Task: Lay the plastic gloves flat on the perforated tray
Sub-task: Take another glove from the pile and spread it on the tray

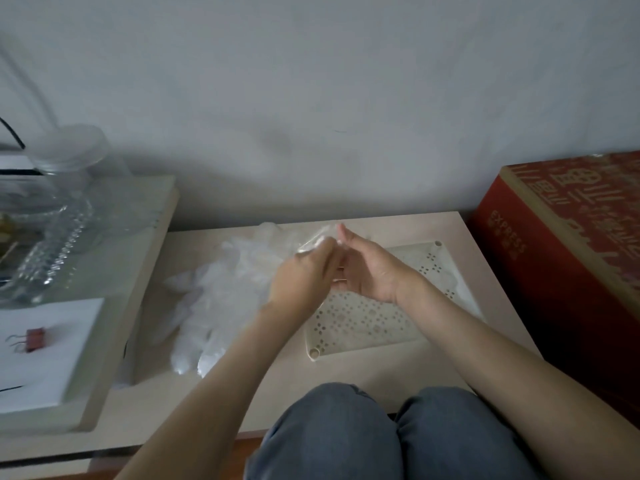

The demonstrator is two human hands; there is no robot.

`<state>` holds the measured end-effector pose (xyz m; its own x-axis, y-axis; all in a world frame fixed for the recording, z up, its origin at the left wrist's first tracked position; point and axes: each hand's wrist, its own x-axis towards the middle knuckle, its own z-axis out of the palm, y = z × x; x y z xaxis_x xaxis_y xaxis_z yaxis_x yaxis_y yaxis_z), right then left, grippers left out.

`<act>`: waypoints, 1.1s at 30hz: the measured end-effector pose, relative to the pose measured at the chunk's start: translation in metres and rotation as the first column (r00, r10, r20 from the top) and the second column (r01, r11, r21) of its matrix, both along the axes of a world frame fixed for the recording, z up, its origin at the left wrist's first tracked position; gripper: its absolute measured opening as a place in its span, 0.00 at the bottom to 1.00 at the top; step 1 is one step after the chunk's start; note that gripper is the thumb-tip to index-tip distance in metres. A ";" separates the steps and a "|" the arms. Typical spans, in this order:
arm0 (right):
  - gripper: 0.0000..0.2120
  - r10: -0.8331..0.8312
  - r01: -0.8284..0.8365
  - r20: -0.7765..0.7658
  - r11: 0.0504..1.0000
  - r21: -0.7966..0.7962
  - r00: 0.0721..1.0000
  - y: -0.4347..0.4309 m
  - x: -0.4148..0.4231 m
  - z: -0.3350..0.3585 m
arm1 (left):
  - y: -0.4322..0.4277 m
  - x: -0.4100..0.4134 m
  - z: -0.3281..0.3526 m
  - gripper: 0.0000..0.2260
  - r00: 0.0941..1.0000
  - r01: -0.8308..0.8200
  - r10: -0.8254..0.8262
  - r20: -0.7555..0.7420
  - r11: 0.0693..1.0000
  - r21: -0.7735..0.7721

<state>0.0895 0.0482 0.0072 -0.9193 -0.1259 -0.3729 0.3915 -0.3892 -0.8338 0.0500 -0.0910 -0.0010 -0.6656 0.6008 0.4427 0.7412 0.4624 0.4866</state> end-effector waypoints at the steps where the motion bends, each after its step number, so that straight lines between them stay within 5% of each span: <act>1: 0.21 -0.072 0.072 0.001 0.996 -0.054 0.997 0.002 0.003 0.002 | 0.004 0.004 0.000 0.14 0.994 0.104 -0.104 0.018 0.995 -0.011; 5: 0.06 -0.325 0.322 0.001 0.936 -0.143 0.946 0.024 0.016 -0.002 | 0.010 0.011 -0.001 0.14 0.914 0.371 -0.380 0.141 0.925 0.087; 8: 0.11 -0.349 0.345 0.001 0.926 -0.154 0.937 0.040 0.030 -0.006 | 0.014 0.013 -0.001 0.15 0.977 0.096 -0.144 0.158 0.957 0.274; 10: 0.13 -0.338 0.331 -0.006 0.926 -0.183 0.941 0.051 0.042 -0.007 | 0.021 0.008 -0.001 0.18 0.911 -0.185 0.057 0.408 0.941 0.282; 12: 0.15 -0.311 0.295 -0.041 0.929 -0.222 0.949 0.060 0.050 -0.008 | 0.024 -0.003 -0.004 0.28 0.629 -0.303 0.081 0.773 0.941 0.149; 15: 0.18 -0.305 0.275 -0.091 0.929 -0.249 0.948 0.070 0.056 -0.009 | 0.027 -0.006 -0.006 0.40 0.150 -0.098 -0.010 0.989 0.995 0.025; 19: 0.17 -0.295 0.260 -0.135 0.938 -0.227 0.946 0.079 0.060 -0.005 | 0.027 0.000 -0.001 0.38 -0.128 -0.015 -0.053 0.990 0.999 0.052; 22: 0.11 -0.340 0.307 -0.131 0.926 -0.221 0.931 0.083 0.062 -0.006 | 0.026 -0.002 0.000 0.28 -0.174 -0.043 -0.058 0.983 0.998 0.051; 26: 0.09 -0.311 0.272 -0.147 0.933 -0.235 0.939 0.087 0.064 -0.010 | 0.029 -0.007 -0.007 0.17 -0.109 -0.089 -0.216 0.970 0.974 0.207; 33: 0.14 -0.395 0.365 -0.169 0.913 -0.181 0.903 0.095 0.063 -0.022 | 0.036 -0.006 -0.019 0.18 0.053 -0.142 -0.167 0.985 0.975 0.173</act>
